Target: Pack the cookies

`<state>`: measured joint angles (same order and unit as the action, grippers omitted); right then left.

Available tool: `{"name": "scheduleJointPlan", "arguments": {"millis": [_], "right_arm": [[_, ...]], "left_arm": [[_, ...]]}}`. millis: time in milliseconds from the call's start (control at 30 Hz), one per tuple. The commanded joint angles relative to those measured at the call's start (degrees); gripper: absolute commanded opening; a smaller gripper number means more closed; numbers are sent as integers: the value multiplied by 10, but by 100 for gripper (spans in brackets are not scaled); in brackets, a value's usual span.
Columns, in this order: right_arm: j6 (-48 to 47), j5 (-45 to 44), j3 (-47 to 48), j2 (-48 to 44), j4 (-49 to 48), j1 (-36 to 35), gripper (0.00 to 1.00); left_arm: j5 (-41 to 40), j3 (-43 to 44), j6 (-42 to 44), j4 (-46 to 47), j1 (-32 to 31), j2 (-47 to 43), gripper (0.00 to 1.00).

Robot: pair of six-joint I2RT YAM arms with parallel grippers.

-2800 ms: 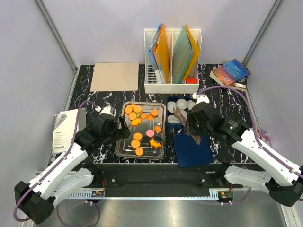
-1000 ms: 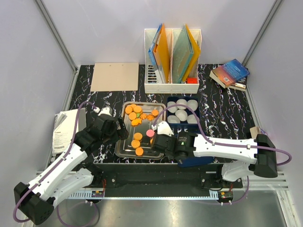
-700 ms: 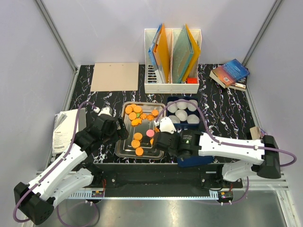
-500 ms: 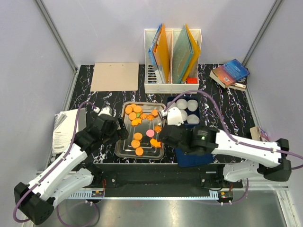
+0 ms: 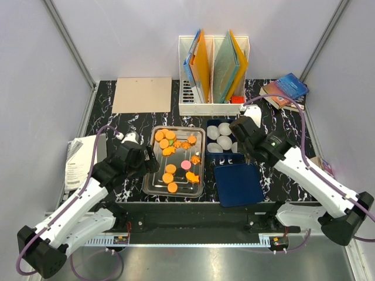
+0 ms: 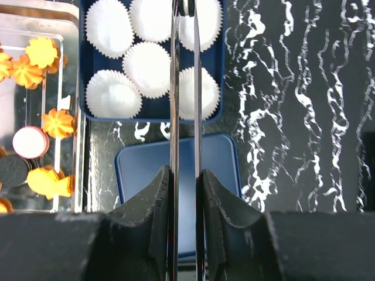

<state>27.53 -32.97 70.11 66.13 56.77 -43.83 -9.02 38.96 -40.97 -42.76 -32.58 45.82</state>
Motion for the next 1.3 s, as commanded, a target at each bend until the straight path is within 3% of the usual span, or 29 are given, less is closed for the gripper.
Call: {"name": "scheduleJointPlan", "arguments": {"millis": [0, 600, 1267], "right_arm": [[-39, 47, -3, 44, -77, 36, 1], [-67, 93, -36, 95, -142, 131, 0], [-71, 108, -61, 107, -171, 143, 6]], "left_arm": [[2, 2, 5, 22, -2, -5, 99], [3, 2, 7, 22, -2, 1, 99], [4, 2, 8, 23, -3, 6, 99]]}}
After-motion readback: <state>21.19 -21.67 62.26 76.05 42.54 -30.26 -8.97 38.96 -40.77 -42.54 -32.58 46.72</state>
